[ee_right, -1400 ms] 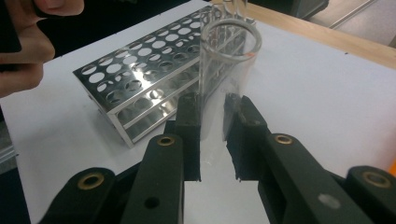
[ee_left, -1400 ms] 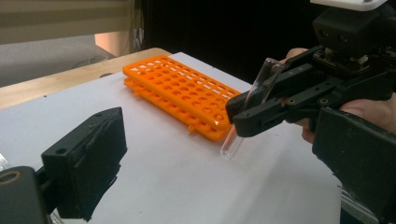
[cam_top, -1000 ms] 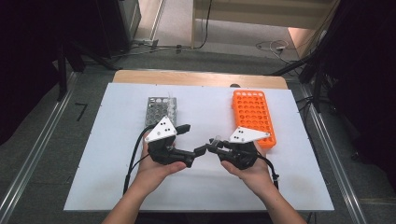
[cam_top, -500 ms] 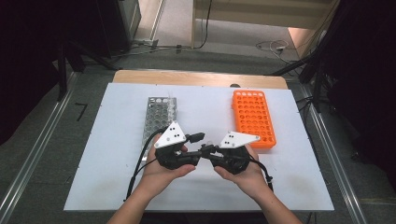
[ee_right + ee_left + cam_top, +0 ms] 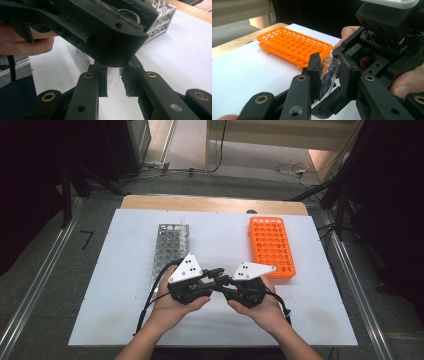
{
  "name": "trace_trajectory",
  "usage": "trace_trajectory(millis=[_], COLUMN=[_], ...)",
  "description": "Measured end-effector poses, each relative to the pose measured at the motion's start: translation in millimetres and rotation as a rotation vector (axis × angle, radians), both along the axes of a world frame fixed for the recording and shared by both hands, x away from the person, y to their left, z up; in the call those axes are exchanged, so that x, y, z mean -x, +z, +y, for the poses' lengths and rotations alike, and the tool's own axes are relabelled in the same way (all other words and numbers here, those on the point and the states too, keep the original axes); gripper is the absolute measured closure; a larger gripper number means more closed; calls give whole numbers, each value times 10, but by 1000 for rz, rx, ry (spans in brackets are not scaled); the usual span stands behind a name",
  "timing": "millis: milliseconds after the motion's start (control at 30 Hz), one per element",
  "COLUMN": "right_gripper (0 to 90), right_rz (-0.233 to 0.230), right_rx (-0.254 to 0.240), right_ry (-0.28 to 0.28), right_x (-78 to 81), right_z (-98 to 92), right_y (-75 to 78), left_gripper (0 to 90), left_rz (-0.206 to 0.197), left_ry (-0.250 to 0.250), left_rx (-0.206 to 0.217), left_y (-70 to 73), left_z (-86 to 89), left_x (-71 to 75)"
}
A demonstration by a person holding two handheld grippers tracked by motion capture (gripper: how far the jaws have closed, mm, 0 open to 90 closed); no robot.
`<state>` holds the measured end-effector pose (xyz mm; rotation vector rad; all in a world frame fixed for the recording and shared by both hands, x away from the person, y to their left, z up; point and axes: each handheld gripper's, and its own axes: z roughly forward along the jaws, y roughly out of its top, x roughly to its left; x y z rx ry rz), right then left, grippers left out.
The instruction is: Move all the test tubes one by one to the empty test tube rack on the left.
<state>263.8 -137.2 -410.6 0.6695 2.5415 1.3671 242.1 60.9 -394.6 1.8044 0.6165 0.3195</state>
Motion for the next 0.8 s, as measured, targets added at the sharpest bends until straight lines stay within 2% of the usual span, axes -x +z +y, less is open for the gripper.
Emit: trace_trajectory(millis=[233, 400, 467, 567, 800], right_gripper=[739, 712, 630, 483, 199], right_rz=[8, 8, 6, -20, -21], right_rx=[-5, -24, -35, -33, -37], right_ry=[3, 13, 23, 31, 37], right_x=[-14, -23, -22, -15, -35], right_z=[-4, -26, -32, -32, -64], right_y=[-7, -1, 4, 8, 15], left_gripper=[747, 754, 754, 754, 755], left_rz=[-17, -12, -16, -22, -24], left_ry=[16, 24, 30, 38, 52], left_rx=[-11, 13, 20, 25, 49], left_y=[5, 18, 25, 34, 68], left_z=[9, 34, 43, 64, 120], left_x=[1, -14, -20, -29, -56])
